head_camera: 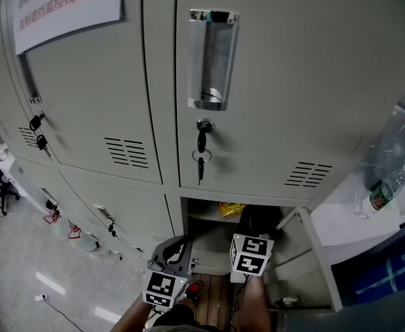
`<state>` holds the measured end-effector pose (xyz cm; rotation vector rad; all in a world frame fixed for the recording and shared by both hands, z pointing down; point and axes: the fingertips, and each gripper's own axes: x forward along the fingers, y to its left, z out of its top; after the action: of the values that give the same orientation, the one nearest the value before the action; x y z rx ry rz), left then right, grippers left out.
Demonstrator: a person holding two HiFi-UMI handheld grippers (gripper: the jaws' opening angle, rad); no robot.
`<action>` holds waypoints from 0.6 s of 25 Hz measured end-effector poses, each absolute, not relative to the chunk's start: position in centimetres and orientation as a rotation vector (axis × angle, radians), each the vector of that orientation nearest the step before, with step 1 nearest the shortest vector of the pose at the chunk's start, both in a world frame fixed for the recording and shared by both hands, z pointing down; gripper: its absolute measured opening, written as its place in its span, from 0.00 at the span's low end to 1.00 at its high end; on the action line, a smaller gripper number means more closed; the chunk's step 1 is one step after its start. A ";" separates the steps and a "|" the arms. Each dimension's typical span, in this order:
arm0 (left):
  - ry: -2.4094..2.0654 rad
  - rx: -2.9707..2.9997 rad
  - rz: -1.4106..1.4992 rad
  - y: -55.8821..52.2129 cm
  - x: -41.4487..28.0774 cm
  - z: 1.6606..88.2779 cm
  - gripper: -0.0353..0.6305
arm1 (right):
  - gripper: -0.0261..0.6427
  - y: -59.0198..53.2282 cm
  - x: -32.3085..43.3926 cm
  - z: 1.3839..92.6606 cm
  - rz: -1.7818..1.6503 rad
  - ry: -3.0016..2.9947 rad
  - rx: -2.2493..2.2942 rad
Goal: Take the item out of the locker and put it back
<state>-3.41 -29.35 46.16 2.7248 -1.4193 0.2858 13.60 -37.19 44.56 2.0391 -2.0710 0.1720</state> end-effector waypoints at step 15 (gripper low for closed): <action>-1.454 2.784 0.222 -22.5 -4.2 41.7 0.10 | 0.06 -26.8 11.1 38.3 0.045 -2.206 2.036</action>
<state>-4.23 -22.55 41.69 2.7840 -1.4542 0.2221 11.06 -26.77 38.30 2.0364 -2.2059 0.0447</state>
